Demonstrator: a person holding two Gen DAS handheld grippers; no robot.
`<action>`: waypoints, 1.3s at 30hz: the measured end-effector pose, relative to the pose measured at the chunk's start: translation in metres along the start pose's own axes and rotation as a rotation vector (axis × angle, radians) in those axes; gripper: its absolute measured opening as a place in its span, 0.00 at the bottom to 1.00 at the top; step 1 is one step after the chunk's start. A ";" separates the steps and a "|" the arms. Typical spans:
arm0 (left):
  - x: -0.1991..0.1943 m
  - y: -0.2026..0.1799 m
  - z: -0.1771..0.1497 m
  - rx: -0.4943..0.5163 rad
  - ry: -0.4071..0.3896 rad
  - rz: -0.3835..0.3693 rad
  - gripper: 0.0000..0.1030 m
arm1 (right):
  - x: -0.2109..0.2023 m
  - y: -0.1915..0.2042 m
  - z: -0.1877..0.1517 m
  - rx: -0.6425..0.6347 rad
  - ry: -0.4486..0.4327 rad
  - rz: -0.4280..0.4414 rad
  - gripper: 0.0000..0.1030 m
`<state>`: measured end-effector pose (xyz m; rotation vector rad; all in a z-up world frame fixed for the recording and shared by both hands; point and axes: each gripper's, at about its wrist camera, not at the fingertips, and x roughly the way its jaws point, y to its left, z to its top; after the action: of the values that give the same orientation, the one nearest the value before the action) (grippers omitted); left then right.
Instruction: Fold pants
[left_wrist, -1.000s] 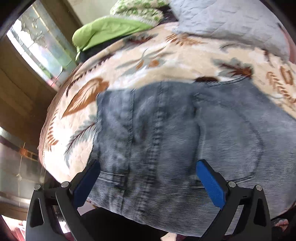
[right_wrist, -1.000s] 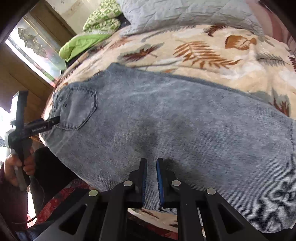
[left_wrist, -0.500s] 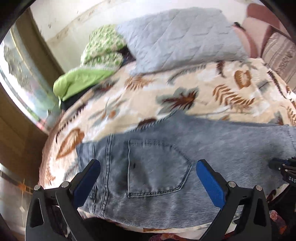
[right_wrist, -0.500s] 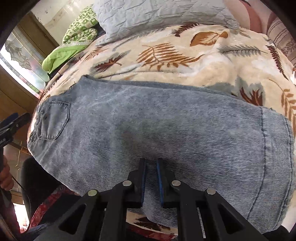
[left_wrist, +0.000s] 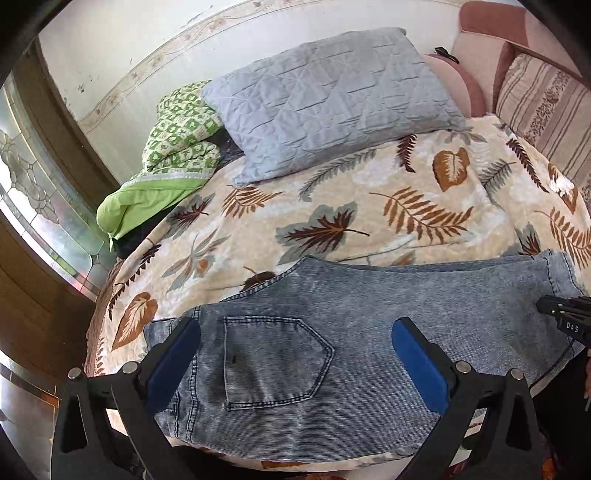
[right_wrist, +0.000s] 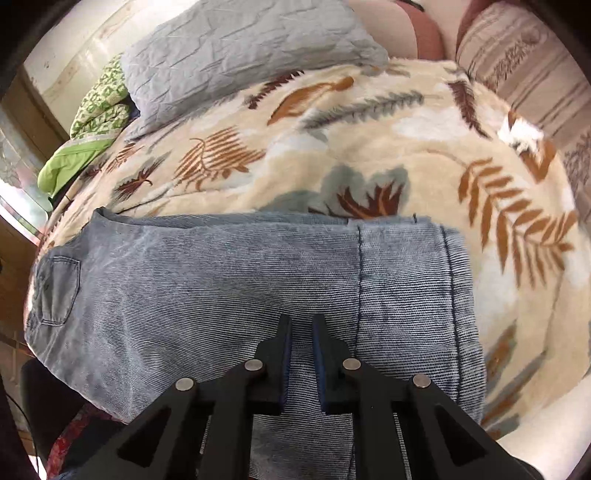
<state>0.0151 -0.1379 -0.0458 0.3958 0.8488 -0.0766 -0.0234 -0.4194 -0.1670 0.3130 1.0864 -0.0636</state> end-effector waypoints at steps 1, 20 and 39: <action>-0.001 -0.005 0.001 0.007 -0.003 -0.001 1.00 | 0.001 -0.002 0.000 0.006 -0.007 0.010 0.13; -0.047 -0.015 0.028 0.033 -0.177 0.118 1.00 | -0.005 -0.038 0.006 0.132 -0.085 0.041 0.13; -0.049 0.047 0.013 -0.117 -0.176 0.169 1.00 | -0.015 -0.011 0.005 0.005 -0.177 0.014 0.13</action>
<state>0.0026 -0.1039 0.0132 0.3442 0.6408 0.0935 -0.0282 -0.4324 -0.1542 0.3136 0.9090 -0.0795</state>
